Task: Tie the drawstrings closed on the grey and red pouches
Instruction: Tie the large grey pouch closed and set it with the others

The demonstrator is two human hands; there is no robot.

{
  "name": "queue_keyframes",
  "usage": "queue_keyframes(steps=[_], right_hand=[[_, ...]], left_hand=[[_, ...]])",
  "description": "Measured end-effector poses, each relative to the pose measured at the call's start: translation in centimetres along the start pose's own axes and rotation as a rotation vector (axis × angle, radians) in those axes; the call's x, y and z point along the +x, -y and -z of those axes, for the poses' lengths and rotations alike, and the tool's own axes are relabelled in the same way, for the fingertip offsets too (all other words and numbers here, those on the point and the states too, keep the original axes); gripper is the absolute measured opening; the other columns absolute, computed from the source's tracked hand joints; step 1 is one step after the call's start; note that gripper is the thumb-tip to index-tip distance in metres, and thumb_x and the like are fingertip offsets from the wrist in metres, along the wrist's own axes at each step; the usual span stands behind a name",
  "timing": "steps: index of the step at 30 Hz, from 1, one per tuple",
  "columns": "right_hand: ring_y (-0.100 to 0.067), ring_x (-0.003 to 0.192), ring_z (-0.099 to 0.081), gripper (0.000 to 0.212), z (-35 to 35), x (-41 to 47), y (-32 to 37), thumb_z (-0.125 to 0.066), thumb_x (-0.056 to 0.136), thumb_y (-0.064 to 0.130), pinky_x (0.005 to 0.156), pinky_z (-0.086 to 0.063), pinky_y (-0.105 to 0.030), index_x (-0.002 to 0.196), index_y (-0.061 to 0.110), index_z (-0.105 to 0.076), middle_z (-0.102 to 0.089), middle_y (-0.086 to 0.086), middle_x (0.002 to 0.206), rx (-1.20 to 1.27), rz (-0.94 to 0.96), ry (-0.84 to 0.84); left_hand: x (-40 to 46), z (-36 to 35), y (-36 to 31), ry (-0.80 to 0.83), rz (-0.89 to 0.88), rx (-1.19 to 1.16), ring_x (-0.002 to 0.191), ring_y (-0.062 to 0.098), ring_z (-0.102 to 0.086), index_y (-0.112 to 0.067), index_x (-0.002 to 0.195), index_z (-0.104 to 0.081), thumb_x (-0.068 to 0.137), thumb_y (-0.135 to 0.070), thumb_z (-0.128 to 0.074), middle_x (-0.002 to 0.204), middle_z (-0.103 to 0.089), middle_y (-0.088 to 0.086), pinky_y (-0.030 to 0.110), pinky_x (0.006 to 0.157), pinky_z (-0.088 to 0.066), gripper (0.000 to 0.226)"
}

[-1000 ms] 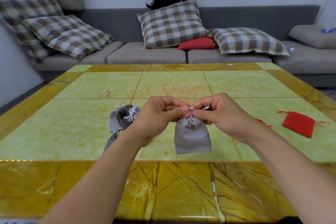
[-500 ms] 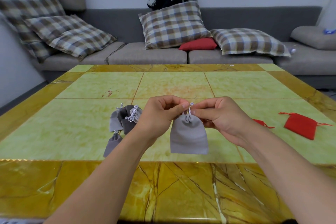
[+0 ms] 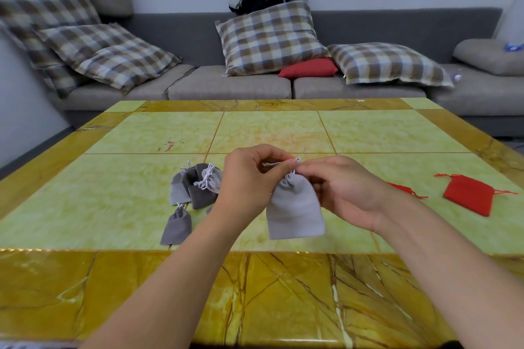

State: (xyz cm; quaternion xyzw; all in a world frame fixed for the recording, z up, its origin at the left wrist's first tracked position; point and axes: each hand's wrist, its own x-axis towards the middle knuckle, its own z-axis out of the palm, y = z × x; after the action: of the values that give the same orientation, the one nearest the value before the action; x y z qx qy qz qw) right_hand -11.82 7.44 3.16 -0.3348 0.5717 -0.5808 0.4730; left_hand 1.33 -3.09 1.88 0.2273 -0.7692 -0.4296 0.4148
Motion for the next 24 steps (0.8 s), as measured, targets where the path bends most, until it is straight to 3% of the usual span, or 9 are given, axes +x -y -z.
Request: queue_keyframes(steps=[3, 5, 8, 11, 14, 18, 22, 24], right_hand=[[-0.032, 0.096, -0.062, 0.047, -0.2, 0.0, 0.0, -0.072, 0.080, 0.020, 0.087, -0.052, -0.039, 0.116, -0.010, -0.066, -0.068, -0.026, 0.112, 0.063, -0.047, 0.049], [-0.029, 0.097, -0.063, 0.051, -0.3, 0.1, 0.0, -0.070, 0.077, 0.014, 0.086, -0.054, -0.033, 0.119, -0.013, -0.062, -0.066, -0.026, 0.116, 0.091, -0.038, 0.071], [-0.025, 0.092, -0.065, 0.039, -0.1, 0.5, 0.0, -0.069, 0.077, 0.008, 0.081, -0.056, -0.029, 0.111, -0.011, -0.065, -0.068, -0.022, 0.106, 0.140, -0.021, 0.098], [-0.021, 0.090, -0.066, 0.021, 0.3, 0.5, 0.1, -0.069, 0.079, 0.009, 0.083, -0.055, -0.029, 0.097, -0.001, -0.071, -0.071, -0.015, 0.097, 0.100, -0.008, 0.129], [-0.019, 0.089, -0.066, 0.021, 0.5, 0.4, 0.2, -0.066, 0.082, 0.009, 0.082, -0.055, -0.027, 0.100, -0.001, -0.070, -0.071, -0.013, 0.097, 0.078, 0.016, 0.131], [-0.023, 0.093, -0.060, 0.033, 0.3, 0.0, 0.4, -0.061, 0.089, 0.012, 0.084, -0.052, -0.030, 0.114, -0.009, -0.065, -0.067, -0.017, 0.105, 0.075, 0.025, 0.115], [-0.025, 0.086, -0.058, 0.040, -0.2, -0.1, 0.5, -0.064, 0.089, 0.032, 0.084, -0.049, -0.038, 0.107, -0.003, -0.070, -0.065, -0.019, 0.099, 0.073, 0.001, 0.052], [-0.030, 0.092, -0.059, 0.041, -0.6, 0.0, 0.3, -0.063, 0.092, 0.030, 0.093, -0.048, -0.045, 0.108, -0.007, -0.069, -0.066, -0.027, 0.109, 0.070, -0.016, -0.002]], left_hand=[[0.0, 0.0, 0.0, -0.005, -0.003, 0.002, 0.072, 0.008, -0.071, -0.011, 0.083, -0.079, 0.082, -0.011, -0.079, 0.075, -0.076, 0.000, 0.024, 0.069, -0.057, 0.002], [0.0, 0.1, -0.1, 0.008, 0.103, -0.160, 0.076, 0.013, -0.072, -0.009, 0.084, -0.079, 0.082, -0.013, -0.079, 0.079, -0.077, 0.004, 0.028, 0.073, -0.059, 0.005], [0.0, 0.5, -0.5, 0.093, 0.347, -0.484, 0.083, 0.018, -0.072, -0.003, 0.090, -0.077, 0.086, -0.008, -0.072, 0.090, -0.077, 0.013, 0.030, 0.078, -0.059, 0.008], [0.1, 0.9, -0.4, 0.149, 0.424, -0.561, 0.085, 0.021, -0.070, -0.004, 0.093, -0.077, 0.088, -0.007, -0.068, 0.092, -0.077, 0.014, 0.035, 0.084, -0.057, 0.010], [0.0, 1.1, -0.5, 0.138, 0.319, -0.485, 0.084, 0.020, -0.071, -0.007, 0.095, -0.076, 0.088, -0.008, -0.069, 0.089, -0.076, 0.013, 0.034, 0.084, -0.059, 0.010], [-0.1, 1.0, -0.7, 0.026, 0.096, -0.268, 0.072, 0.012, -0.071, -0.016, 0.088, -0.073, 0.081, -0.007, -0.077, 0.077, -0.075, 0.001, 0.024, 0.069, -0.057, 0.012], [-0.3, 0.7, -0.7, 0.027, -0.021, -0.125, 0.072, 0.014, -0.072, -0.013, 0.083, -0.073, 0.080, -0.007, -0.079, 0.077, -0.074, 0.000, 0.030, 0.068, -0.059, 0.009], [-0.5, 0.5, -0.7, 0.041, -0.034, -0.097, 0.072, 0.014, -0.072, -0.016, 0.081, -0.071, 0.080, -0.006, -0.079, 0.075, -0.074, -0.003, 0.032, 0.068, -0.060, 0.013]])
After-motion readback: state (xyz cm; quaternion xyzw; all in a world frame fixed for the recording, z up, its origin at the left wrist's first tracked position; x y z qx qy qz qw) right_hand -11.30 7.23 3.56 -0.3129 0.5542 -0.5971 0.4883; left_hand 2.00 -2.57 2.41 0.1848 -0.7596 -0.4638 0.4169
